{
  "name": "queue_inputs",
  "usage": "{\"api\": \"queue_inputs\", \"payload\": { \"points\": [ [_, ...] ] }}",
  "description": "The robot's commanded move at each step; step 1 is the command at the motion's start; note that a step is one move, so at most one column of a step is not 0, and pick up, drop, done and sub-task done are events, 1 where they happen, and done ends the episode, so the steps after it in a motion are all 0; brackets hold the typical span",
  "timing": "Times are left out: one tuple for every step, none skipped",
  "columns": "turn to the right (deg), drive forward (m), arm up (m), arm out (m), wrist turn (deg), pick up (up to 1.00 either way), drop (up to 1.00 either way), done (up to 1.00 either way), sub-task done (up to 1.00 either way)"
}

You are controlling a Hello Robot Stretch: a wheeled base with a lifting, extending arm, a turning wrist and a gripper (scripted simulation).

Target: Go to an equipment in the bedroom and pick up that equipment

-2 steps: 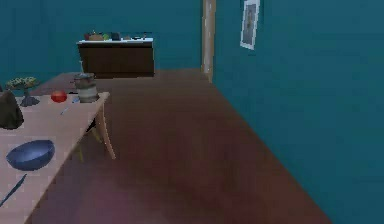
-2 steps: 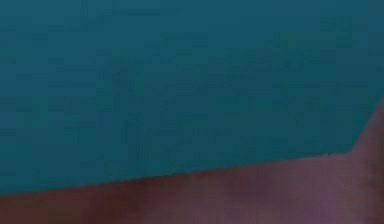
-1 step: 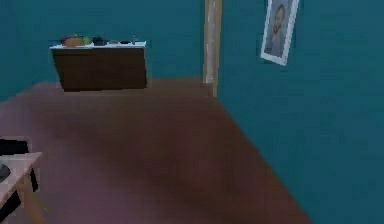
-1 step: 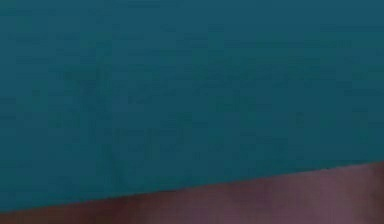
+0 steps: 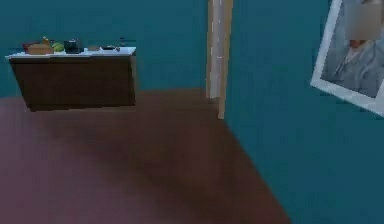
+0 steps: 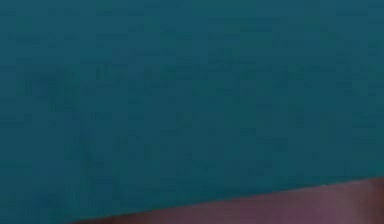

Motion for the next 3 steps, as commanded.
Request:
{"api": "queue_inputs", "payload": {
  "points": [
    [0.0,1.00,0.00,0.00,0.0,0.00,0.00,0.00,0.00],
    [0.0,1.00,0.00,0.00,0.0,0.00,0.00,0.00,0.00],
    [0.0,1.00,0.00,0.00,0.0,0.00,0.00,0.00,0.00]
  ]
}}
